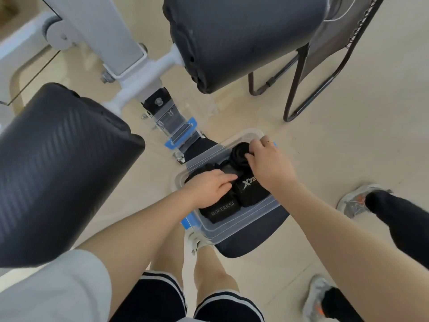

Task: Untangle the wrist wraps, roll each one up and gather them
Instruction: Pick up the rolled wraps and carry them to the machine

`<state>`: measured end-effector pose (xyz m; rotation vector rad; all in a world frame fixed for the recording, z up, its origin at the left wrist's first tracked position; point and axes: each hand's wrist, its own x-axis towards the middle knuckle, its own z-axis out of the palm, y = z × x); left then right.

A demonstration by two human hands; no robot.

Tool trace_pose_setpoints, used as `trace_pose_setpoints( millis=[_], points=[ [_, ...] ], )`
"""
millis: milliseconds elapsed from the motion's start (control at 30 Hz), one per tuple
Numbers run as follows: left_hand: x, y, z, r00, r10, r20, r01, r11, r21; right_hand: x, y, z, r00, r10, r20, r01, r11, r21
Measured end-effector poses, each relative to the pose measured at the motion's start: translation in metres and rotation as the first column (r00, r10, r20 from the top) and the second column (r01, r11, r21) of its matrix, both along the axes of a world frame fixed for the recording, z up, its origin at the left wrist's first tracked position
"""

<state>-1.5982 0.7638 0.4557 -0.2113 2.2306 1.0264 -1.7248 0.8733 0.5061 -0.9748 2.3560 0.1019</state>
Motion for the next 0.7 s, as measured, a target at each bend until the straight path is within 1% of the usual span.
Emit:
trace_pose_setpoints(
  millis=[33, 67, 100, 167, 200, 267, 300, 367, 433, 500, 533, 567, 633, 667, 700],
  points=[
    [0.002, 0.002, 0.000, 0.999, -0.043, 0.018, 0.043, 0.999, 0.005, 0.001, -0.003, -0.001, 0.999, -0.004, -0.032, 0.005, 1.000, 0.019],
    [0.003, 0.004, 0.000, 0.994, -0.101, 0.047, 0.102, 0.994, -0.022, 0.004, -0.006, -0.005, 0.999, 0.040, -0.031, -0.037, 0.996, 0.082],
    [0.005, 0.007, -0.002, 0.985, -0.160, 0.070, 0.165, 0.984, -0.065, 0.008, -0.007, -0.011, 0.989, 0.142, -0.031, -0.135, 0.977, 0.166],
    [0.007, 0.008, -0.006, 0.961, -0.260, 0.091, 0.271, 0.951, -0.146, 0.015, -0.013, -0.024, 0.934, 0.346, -0.090, -0.309, 0.908, 0.284],
    [0.007, 0.008, -0.007, 0.951, -0.296, 0.094, 0.308, 0.936, -0.171, 0.015, -0.017, -0.028, 0.903, 0.415, -0.116, -0.360, 0.874, 0.327],
    [0.005, 0.006, -0.007, 0.940, -0.331, 0.088, 0.342, 0.921, -0.188, 0.009, -0.022, -0.030, 0.864, 0.486, -0.132, -0.414, 0.834, 0.363],
    [0.005, 0.005, -0.008, 0.943, -0.327, 0.071, 0.334, 0.924, -0.185, 0.006, -0.023, -0.029, 0.865, 0.487, -0.122, -0.423, 0.837, 0.348],
    [0.008, -0.001, -0.009, 0.962, -0.273, 0.009, 0.270, 0.950, -0.158, 0.000, -0.019, -0.025, 0.893, 0.445, -0.065, -0.416, 0.873, 0.256],
    [0.016, -0.007, -0.008, 0.974, -0.216, -0.063, 0.205, 0.969, -0.140, -0.005, -0.009, -0.020, 0.917, 0.397, 0.045, -0.399, 0.906, 0.140],
    [0.023, -0.009, -0.008, 0.966, -0.225, -0.129, 0.195, 0.957, -0.215, -0.010, -0.001, -0.018, 0.924, 0.366, 0.112, -0.376, 0.923, 0.084],
    [0.025, -0.009, -0.008, 0.963, -0.227, -0.143, 0.181, 0.944, -0.276, -0.010, 0.000, -0.018, 0.927, 0.364, 0.089, -0.372, 0.922, 0.108],
    [0.026, -0.010, -0.006, 0.969, -0.203, -0.144, 0.145, 0.931, -0.336, -0.006, -0.001, -0.019, 0.925, 0.378, 0.029, -0.378, 0.913, 0.154],
    [0.028, -0.011, -0.004, 0.982, -0.138, -0.129, 0.076, 0.914, -0.398, 0.007, -0.009, -0.019, 0.897, 0.435, -0.079, -0.410, 0.885, 0.222],
    [0.028, -0.012, -0.003, 0.983, -0.131, -0.125, 0.072, 0.915, -0.396, 0.014, -0.013, -0.020, 0.891, 0.445, -0.087, -0.421, 0.884, 0.205],
    [0.028, -0.012, -0.002, 0.983, -0.142, -0.119, 0.085, 0.917, -0.391, 0.022, -0.015, -0.021, 0.892, 0.448, -0.063, -0.434, 0.886, 0.163]
  ],
)
